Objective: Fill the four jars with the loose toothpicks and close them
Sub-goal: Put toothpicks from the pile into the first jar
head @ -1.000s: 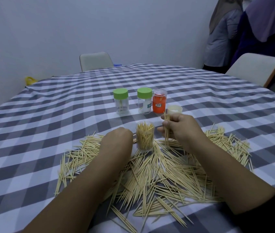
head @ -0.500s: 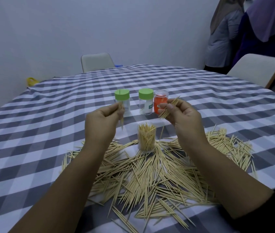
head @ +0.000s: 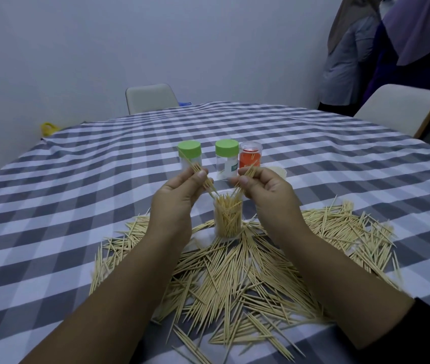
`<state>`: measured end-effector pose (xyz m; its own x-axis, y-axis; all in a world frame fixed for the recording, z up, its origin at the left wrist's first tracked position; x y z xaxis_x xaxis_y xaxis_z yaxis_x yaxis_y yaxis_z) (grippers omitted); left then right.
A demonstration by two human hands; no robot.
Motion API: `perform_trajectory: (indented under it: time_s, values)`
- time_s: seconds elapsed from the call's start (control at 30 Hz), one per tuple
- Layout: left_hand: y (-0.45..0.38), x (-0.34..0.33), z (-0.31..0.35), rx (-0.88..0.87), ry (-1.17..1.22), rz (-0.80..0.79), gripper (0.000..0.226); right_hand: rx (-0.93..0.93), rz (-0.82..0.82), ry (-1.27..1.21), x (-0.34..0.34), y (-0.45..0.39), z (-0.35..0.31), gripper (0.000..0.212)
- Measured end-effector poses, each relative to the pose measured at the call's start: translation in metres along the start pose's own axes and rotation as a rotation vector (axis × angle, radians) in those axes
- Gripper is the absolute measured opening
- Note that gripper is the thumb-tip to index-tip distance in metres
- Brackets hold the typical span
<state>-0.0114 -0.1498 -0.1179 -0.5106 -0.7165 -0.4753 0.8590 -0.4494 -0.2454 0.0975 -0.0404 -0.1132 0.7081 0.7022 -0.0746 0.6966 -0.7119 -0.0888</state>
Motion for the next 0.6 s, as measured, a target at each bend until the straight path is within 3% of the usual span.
perform_trajectory:
  time_s: [0.2,0.4,0.6]
  values:
    - [0.000,-0.003,-0.007,0.041,-0.026,-0.037,0.020,-0.031,-0.043,0.003,-0.006,0.001,0.007,0.010]
    - [0.004,-0.002,-0.009,0.044,-0.281,-0.091,0.028,-0.047,-0.050,0.010,-0.007,0.000,0.013,0.015]
    - [0.003,-0.004,0.000,0.018,-0.236,-0.076,0.020,-0.041,-0.037,0.037,-0.006,0.000,0.014,0.019]
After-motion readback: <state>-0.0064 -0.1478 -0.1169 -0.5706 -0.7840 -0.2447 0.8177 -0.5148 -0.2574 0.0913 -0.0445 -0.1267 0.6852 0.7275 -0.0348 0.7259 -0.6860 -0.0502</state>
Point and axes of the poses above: each hand's wrist, its own y-axis away from the middle knuckle, its own x-axis out of the back of the hand, z = x × y, the point moved 4 cm from there along -y, towards the middle knuckle, and after that the axes turned 11 degrees about -x, right-handed, at the moved point
